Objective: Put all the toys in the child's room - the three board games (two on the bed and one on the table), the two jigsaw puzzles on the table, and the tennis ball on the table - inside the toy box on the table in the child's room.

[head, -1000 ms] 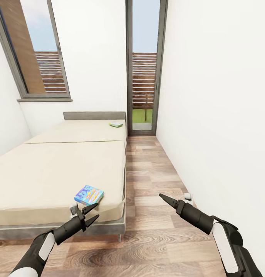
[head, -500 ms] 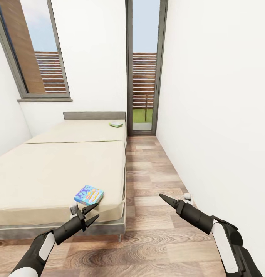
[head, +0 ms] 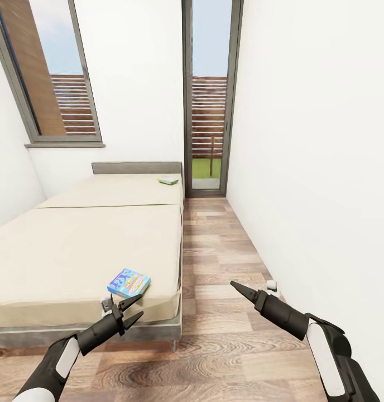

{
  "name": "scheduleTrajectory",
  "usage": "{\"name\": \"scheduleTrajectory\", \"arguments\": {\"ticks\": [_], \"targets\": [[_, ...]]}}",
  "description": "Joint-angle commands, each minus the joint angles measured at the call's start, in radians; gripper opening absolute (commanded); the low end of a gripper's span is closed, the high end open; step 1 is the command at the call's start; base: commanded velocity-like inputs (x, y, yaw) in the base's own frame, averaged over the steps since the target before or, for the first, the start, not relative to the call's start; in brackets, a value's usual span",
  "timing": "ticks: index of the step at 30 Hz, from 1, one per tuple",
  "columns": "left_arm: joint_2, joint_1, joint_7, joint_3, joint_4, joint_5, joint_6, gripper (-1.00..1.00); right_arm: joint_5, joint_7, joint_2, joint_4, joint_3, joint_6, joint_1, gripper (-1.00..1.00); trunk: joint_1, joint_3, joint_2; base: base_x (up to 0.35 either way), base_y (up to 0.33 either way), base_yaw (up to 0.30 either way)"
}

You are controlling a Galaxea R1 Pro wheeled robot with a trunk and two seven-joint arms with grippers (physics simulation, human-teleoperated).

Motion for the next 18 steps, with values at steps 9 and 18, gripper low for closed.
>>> {"name": "scheduleTrajectory", "arguments": {"ticks": [9, 18], "targets": [[0.001, -0.001, -0.002, 0.001, 0.0, 0.004, 0.007, 1.0, -0.001, 0.002, 0.002, 0.001, -0.001, 0.004, -0.001, 1.0, 0.0, -0.001, 0.0, 0.082, 0.0, 0.0], [0.003, -0.001, -0.003, 0.0, 0.0, 0.005, 0.007, 1.0, -0.001, 0.002, 0.009, 0.0, -0.001, 0.005, -0.001, 1.0, 0.0, -0.001, 0.0, 0.043, 0.0, 0.0]]}}
